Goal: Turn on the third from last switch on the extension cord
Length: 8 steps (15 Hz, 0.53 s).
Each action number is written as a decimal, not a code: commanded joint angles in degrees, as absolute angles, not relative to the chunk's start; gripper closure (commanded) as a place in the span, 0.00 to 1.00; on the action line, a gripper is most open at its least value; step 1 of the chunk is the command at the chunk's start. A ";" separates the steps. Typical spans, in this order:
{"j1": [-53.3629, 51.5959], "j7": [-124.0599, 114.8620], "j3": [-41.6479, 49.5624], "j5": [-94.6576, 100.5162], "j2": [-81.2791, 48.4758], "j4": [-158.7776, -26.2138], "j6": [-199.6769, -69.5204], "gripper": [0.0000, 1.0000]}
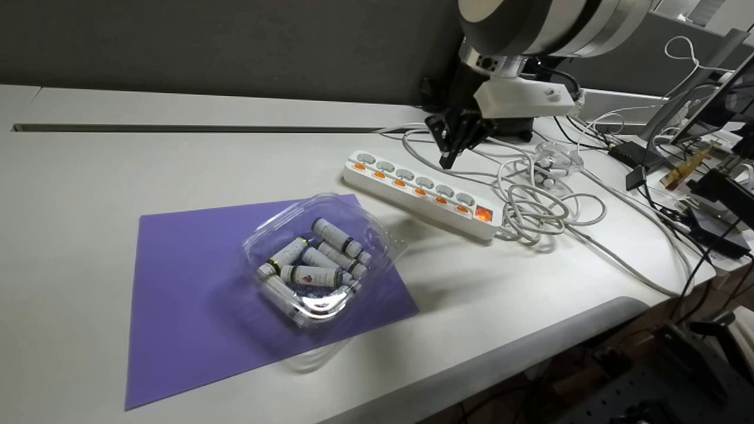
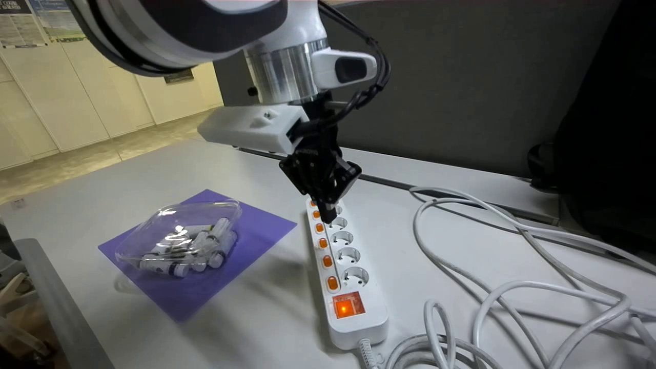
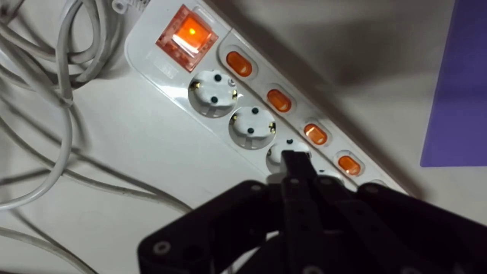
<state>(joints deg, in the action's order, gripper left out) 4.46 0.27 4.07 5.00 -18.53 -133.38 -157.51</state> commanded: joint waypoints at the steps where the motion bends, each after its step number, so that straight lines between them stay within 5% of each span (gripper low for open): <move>1: 6.22 3.41 2.36 0.68 -20.77 -133.05 -158.67 1.00; 8: 7.63 5.39 1.16 -3.01 -23.98 -132.57 -159.66 1.00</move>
<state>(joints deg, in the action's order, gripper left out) 6.38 4.37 2.17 -1.41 -23.04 -133.28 -159.21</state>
